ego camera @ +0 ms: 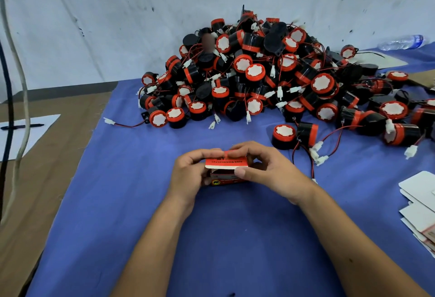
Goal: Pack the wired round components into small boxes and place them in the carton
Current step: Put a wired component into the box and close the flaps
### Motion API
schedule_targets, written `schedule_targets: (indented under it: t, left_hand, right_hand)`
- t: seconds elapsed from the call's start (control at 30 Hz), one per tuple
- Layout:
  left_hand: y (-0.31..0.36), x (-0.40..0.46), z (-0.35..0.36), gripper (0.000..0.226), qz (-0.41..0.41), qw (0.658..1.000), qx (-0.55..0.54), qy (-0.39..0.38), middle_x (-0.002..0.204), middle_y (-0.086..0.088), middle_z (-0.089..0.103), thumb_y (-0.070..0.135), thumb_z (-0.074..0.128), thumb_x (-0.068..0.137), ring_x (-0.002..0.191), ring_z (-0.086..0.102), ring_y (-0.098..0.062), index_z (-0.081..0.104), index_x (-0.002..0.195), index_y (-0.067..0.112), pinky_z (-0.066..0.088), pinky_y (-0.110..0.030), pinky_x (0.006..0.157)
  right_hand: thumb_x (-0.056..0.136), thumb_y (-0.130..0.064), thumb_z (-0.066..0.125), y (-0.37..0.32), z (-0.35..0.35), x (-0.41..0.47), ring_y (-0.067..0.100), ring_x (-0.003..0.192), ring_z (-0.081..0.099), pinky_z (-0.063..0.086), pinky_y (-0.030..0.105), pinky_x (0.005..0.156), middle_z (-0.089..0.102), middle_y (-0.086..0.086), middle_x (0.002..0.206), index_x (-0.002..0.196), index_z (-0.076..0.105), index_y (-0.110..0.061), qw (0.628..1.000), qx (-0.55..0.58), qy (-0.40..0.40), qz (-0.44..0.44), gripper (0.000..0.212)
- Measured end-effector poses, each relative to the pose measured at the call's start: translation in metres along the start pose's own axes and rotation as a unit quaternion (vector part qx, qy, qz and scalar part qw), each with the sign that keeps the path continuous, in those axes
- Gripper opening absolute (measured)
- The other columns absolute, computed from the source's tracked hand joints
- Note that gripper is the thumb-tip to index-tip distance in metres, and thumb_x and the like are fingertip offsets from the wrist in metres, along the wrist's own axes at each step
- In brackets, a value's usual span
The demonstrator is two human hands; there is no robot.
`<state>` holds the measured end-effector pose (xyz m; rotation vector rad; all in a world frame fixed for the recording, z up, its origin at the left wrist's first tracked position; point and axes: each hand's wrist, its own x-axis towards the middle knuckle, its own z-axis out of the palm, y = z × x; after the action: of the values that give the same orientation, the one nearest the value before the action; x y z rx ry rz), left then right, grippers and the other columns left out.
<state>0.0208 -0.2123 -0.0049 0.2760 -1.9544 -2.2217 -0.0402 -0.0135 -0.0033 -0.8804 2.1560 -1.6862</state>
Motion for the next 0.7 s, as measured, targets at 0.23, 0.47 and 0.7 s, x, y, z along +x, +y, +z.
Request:
schedule_targets:
  t: [0.23, 0.47, 0.7]
  left_hand:
    - [-0.004, -0.001, -0.015, 0.016, 0.073, 0.977, 0.189, -0.069, 0.124, 0.012, 0.073, 0.011, 0.085, 0.084, 0.071, 0.058, -0.016, 0.076, 0.092, 0.021, 0.050, -0.025, 0.061]
    - [-0.004, 0.002, -0.021, 0.037, 0.112, 0.957, 0.244, -0.110, 0.110, -0.001, 0.073, 0.022, 0.085, 0.077, 0.078, 0.064, -0.041, 0.068, 0.108, 0.031, 0.060, -0.052, 0.076]
    - [-0.002, 0.000, -0.020, 0.073, 0.123, 0.950, 0.271, -0.098, 0.125, 0.017, 0.066, 0.002, 0.088, 0.074, 0.111, 0.068, -0.015, 0.059, 0.128, 0.042, 0.062, -0.042, 0.091]
  right_hand:
    - [0.074, -0.029, 0.093, 0.004, 0.010, 0.004, 0.014, 0.099, 0.067, 0.055, 0.041, 0.084, 0.068, -0.009, 0.108, 0.095, 0.074, -0.021, 0.989, -0.110, 0.078, -0.061, 0.029]
    - [0.081, -0.032, 0.087, 0.006, 0.006, 0.002, 0.009, 0.108, 0.061, 0.052, 0.024, 0.088, 0.061, -0.009, 0.118, 0.120, 0.073, -0.029, 0.972, -0.205, 0.042, -0.110, 0.042]
    - [0.097, -0.040, 0.067, 0.006, 0.009, 0.003, 0.009, 0.113, 0.062, 0.051, 0.025, 0.093, 0.066, -0.011, 0.119, 0.128, 0.071, -0.030, 0.976, -0.166, 0.079, -0.117, 0.033]
